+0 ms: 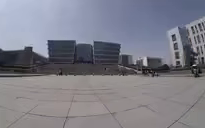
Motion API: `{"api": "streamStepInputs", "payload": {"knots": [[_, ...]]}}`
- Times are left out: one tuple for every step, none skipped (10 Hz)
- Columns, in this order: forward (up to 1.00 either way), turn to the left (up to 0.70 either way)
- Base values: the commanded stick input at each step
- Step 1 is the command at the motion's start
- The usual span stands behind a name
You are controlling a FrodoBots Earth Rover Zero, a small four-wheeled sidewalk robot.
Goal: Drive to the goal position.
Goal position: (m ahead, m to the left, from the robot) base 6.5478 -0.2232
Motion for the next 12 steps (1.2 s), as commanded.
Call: {"api": "streamStepInputs", "payload": {"knots": [[0.0, 0.0], [0.0, 0.0], [0.0, 0.0], [0.0, 0.0], [0.26, 0.12], [0.45, 0.25], [0.45, 0.27], [0.45, 0.27], [0.45, 0.17], [0.45, 0.04], [0.45, 0.15], [0.45, 0.0]]}}
